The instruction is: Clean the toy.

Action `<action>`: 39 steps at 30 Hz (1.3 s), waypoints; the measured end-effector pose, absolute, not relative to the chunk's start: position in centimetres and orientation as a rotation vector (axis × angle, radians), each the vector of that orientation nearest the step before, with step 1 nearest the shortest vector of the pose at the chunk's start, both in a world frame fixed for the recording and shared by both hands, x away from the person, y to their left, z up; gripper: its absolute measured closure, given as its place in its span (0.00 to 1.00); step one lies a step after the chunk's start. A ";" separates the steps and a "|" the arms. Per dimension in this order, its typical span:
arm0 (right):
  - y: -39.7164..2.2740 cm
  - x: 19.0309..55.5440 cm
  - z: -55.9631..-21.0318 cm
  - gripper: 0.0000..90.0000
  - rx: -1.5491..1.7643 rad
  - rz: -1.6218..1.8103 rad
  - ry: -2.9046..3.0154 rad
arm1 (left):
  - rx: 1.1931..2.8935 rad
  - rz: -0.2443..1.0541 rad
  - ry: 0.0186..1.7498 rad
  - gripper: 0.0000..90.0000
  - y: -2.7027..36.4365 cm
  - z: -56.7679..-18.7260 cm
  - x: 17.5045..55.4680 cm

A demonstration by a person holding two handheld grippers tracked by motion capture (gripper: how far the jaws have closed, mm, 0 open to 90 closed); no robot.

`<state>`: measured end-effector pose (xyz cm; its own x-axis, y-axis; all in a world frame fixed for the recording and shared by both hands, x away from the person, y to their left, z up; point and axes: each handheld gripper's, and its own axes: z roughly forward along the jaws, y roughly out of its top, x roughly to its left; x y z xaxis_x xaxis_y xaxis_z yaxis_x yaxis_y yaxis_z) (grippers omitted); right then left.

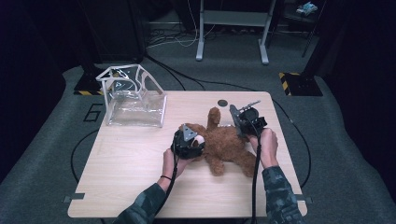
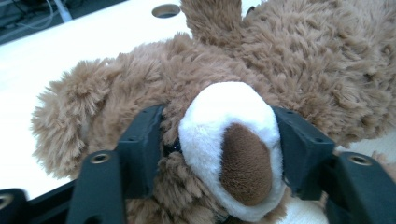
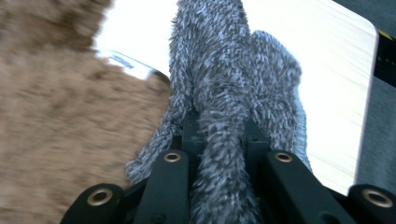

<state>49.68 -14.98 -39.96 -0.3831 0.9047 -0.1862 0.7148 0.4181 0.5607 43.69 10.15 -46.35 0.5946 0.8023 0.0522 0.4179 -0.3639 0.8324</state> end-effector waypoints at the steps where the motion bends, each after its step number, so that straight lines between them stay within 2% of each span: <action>1: -15.2 49.7 -40.0 0.86 1.378 0.550 2.210 | 1.988 0.599 0.962 0.38 10.1 -46.2 43.6; 5: -16.1 49.7 -40.0 0.86 1.396 0.523 2.176 | 1.960 0.627 0.963 0.25 10.5 -45.8 43.1; 6: -16.2 49.7 -40.0 0.86 1.392 0.520 2.167 | 1.960 0.627 0.963 0.18 10.5 -45.8 43.1; 16: -14.9 48.6 -38.0 0.85 1.350 0.729 2.168 | 1.932 0.638 0.989 0.04 11.5 -47.0 42.9; 24: -12.1 49.3 -39.4 0.84 1.303 0.714 2.251 | 1.898 0.700 0.961 0.02 10.6 -44.5 43.9; 27: -12.2 49.3 -39.7 0.85 1.322 0.716 2.251 | 1.928 0.670 1.009 0.04 10.4 -44.7 45.6; 30: -12.6 49.3 -39.9 0.85 1.336 0.727 2.264 | 1.962 0.533 1.066 0.06 10.5 -45.9 46.8; 39: -14.7 49.4 -39.9 0.85 1.370 0.586 2.216 | 2.003 0.536 1.071 0.08 10.2 -46.8 46.8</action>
